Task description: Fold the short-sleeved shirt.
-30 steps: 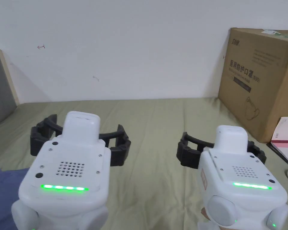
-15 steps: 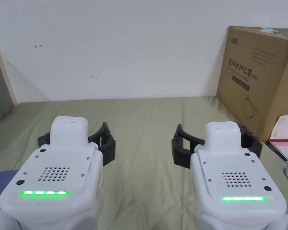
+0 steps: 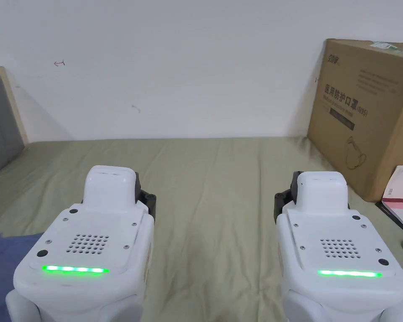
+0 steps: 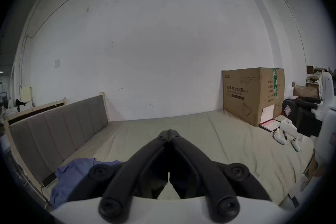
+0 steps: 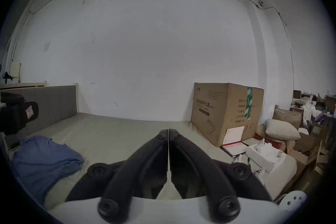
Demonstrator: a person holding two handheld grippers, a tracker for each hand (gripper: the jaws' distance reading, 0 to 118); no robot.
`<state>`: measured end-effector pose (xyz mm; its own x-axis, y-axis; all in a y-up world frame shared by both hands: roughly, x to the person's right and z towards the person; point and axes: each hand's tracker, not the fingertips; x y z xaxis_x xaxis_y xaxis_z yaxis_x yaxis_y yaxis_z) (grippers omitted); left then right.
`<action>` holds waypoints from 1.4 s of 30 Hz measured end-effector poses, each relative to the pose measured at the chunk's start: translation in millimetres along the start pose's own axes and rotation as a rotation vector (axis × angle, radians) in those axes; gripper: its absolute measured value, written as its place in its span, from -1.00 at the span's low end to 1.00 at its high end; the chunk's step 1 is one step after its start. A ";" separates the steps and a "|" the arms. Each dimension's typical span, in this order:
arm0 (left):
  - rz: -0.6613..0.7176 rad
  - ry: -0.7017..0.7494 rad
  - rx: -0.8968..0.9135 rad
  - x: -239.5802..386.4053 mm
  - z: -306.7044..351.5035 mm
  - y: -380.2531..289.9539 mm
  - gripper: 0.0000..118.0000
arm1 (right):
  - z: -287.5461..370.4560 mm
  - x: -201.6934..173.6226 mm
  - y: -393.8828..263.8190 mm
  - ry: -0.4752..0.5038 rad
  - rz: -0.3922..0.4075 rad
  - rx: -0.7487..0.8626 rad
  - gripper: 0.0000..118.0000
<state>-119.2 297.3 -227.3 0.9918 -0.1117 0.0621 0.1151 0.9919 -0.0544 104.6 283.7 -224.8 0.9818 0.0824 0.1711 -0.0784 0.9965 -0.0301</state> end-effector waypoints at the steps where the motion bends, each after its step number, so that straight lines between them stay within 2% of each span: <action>1: 0.000 0.012 0.005 -0.4 0.3 -0.1 -1.00 | -1.6 -1.0 -0.2 -0.002 -0.003 -0.004 -0.97; 6: 0.040 0.054 -0.006 -23.3 5.4 1.7 -1.00 | -2.7 -9.7 4.1 0.043 -0.004 -0.015 -0.97; 10: 0.050 0.171 -0.014 -61.2 23.7 5.2 -1.00 | -5.5 -38.9 12.8 0.190 -0.027 0.012 -0.97; 15: 0.058 0.372 -0.025 -114.6 60.2 6.0 -1.00 | -0.5 -101.5 21.5 0.430 -0.028 0.025 -0.97; 20: 0.056 0.516 -0.049 -154.5 90.5 1.3 -1.00 | 7.7 -158.3 24.6 0.595 -0.048 0.015 -0.97; 27: 0.081 0.573 -0.138 -186.4 86.1 -15.1 -1.00 | 9.2 -191.6 18.2 0.664 -0.041 -0.015 -0.97; 34: 0.171 0.517 -0.343 -211.6 19.9 -62.7 -1.00 | -5.6 -197.8 0.8 0.666 -0.023 -0.078 -0.97; 35: 0.199 0.496 -0.367 -216.9 6.2 -74.1 -0.80 | -8.7 -198.5 -2.8 0.663 -0.020 -0.089 -0.97; 36: 0.214 0.486 -0.412 -220.5 -5.8 -83.5 -0.32 | -11.7 -199.5 -6.0 0.656 -0.017 -0.101 -0.97; 37: 0.244 0.475 -0.459 -225.7 -20.9 -95.2 -0.32 | -15.7 -200.4 -9.6 0.654 -0.013 -0.116 -0.97; 38: 0.255 0.456 -0.511 -230.7 -34.8 -106.0 -0.10 | -19.7 -201.0 -13.6 0.654 -0.011 -0.128 -0.97; 40: 0.289 0.414 -0.583 -237.5 -57.2 -128.4 0.63 | -27.4 -204.1 -20.9 0.645 -0.001 -0.155 -0.97; 41: 0.285 0.411 -0.593 -239.3 -67.9 -138.6 0.84 | -31.9 -205.8 -25.2 0.643 0.004 -0.164 -0.97; 42: 0.279 0.414 -0.607 -240.5 -77.9 -146.5 0.90 | -36.0 -207.6 -29.1 0.638 0.009 -0.175 -0.97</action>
<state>-370.3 174.0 -311.8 0.9149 0.0048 -0.4038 -0.2497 0.7927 -0.5562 -90.6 236.9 -294.9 0.8954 0.0112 -0.4451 -0.1103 0.9741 -0.1974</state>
